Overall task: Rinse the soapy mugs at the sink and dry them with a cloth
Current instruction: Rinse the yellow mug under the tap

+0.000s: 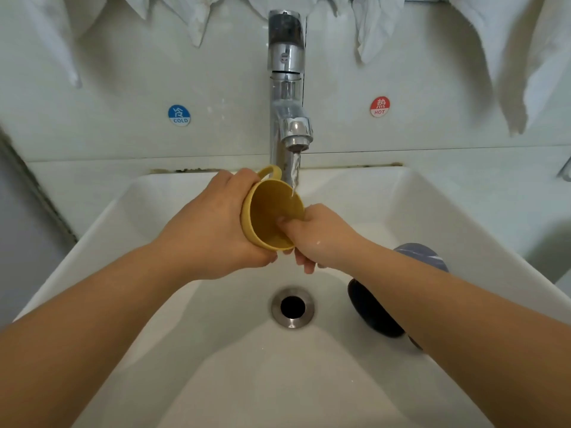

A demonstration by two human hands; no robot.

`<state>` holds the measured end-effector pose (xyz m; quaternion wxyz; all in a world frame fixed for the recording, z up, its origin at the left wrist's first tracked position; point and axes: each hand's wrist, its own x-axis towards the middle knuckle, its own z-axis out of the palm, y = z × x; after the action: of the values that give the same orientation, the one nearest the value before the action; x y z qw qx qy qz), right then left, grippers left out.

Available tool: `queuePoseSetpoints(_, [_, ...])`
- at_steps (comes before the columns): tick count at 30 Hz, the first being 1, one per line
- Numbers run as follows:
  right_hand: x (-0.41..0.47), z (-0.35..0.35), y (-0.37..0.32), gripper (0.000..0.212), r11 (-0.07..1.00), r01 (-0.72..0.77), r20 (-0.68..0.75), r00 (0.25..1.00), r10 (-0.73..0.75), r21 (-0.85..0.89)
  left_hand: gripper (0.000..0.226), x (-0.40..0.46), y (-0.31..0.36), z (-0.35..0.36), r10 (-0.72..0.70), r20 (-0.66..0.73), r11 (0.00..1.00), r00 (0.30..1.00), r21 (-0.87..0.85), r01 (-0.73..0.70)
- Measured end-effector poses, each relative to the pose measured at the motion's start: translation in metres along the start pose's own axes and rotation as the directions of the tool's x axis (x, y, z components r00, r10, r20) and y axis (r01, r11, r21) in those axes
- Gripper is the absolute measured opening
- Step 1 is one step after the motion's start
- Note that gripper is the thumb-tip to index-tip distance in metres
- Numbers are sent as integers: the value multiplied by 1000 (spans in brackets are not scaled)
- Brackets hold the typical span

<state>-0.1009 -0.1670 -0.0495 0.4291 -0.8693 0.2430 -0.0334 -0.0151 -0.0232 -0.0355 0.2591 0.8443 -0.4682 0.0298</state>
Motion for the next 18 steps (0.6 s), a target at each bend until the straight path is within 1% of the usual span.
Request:
queuePoseSetpoints(3, [2, -7, 4, 45, 984, 60, -109, 991, -79, -170, 90, 0, 1, -1, 14, 64, 999, 998, 29, -16])
queuePoseSetpoints(6, [2, -17, 2, 46, 915, 90, -224, 956, -190, -394, 93, -1, 2, 1, 15, 150, 998, 989, 64, -25])
queuePoseSetpoints(8, [-1, -20, -4, 39, 858, 106, -257, 929, -265, -503, 94, -1, 2, 3, 19, 205, 996, 979, 81, -36])
queuePoseSetpoints(10, [-2, -20, -7, 36, 815, 126, -259, 911, -321, -566, 94, -1, 1, 5, 19, 232, 995, 973, 88, -40])
queuePoseSetpoints(11, [-1, -20, -7, 36, 813, 119, -260, 913, -315, -570, 94, -1, 1, 5, 15, 233, 995, 972, 93, -38])
queuePoseSetpoints(13, [1, -19, -2, 38, 866, 69, -250, 943, -218, -494, 95, -1, 1, 4, 13, 199, 995, 980, 96, -32])
queuePoseSetpoints(15, [5, -16, 5, 41, 938, 7, -176, 982, -73, -348, 96, -1, 1, 3, 19, 128, 992, 992, 120, -35])
queuePoseSetpoints(16, [6, -12, 7, 39, 957, -16, -124, 992, -21, -291, 97, -1, 1, 3, 19, 96, 989, 995, 141, -32])
queuePoseSetpoints(18, [6, -3, 6, 28, 979, -40, -48, 998, 31, -200, 97, -1, 1, 4, -2, 33, 986, 999, 167, -3])
